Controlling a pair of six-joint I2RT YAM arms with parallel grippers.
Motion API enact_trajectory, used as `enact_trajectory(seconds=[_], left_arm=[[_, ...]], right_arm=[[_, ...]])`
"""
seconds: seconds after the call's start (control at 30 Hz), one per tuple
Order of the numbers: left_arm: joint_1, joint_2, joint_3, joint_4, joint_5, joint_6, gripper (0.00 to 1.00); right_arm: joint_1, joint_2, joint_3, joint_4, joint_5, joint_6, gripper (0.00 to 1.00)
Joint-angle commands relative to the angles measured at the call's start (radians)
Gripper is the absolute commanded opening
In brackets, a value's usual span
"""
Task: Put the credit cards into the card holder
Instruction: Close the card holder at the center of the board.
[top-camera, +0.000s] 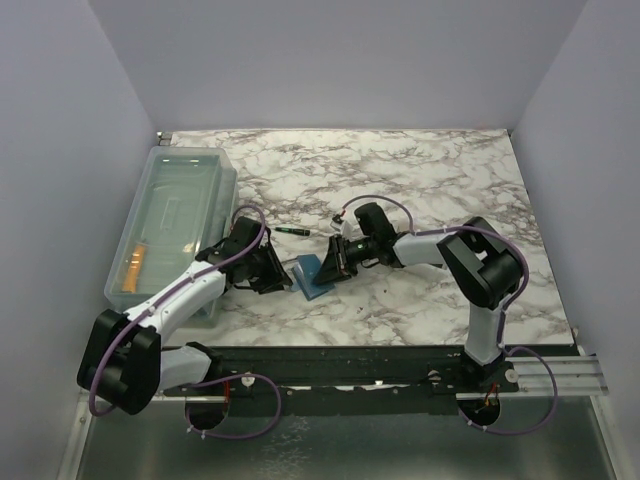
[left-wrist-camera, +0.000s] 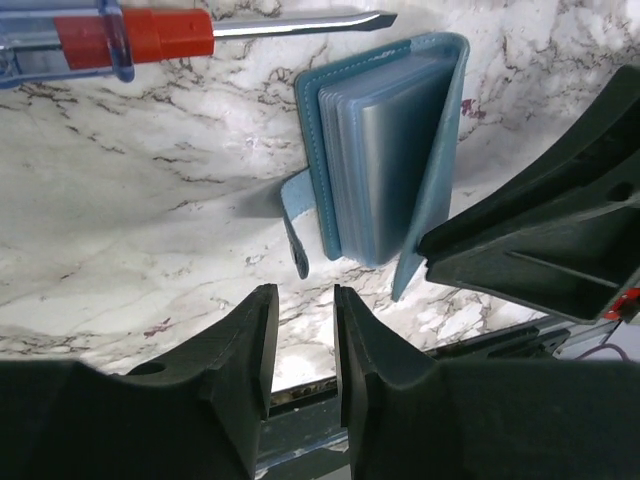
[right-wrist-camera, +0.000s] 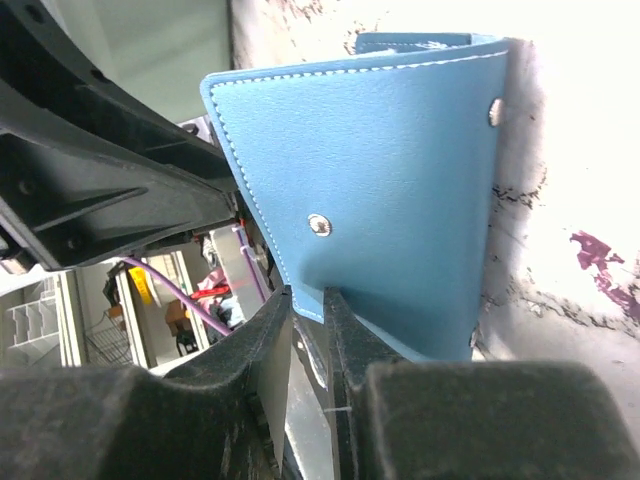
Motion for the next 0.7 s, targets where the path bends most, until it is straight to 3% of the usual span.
enact_trajectory(seconds=[0.0,0.33,0.67], left_arm=[[0.006,0.023,-0.011,0.067,-0.02,-0.015,0.34],[0.007,0.072,-0.024,0.107,-0.013,-0.007,0.34],[0.006,0.079,-0.034,0.122,-0.005,-0.002,0.24]], right_arm=[[0.016,0.028,0.043,-0.088,0.049,-0.061,0.22],[0.018,0.037,0.061,-0.124,0.06,-0.081,0.19],[0.024,0.047,0.074,-0.156,0.078,-0.098,0.18]])
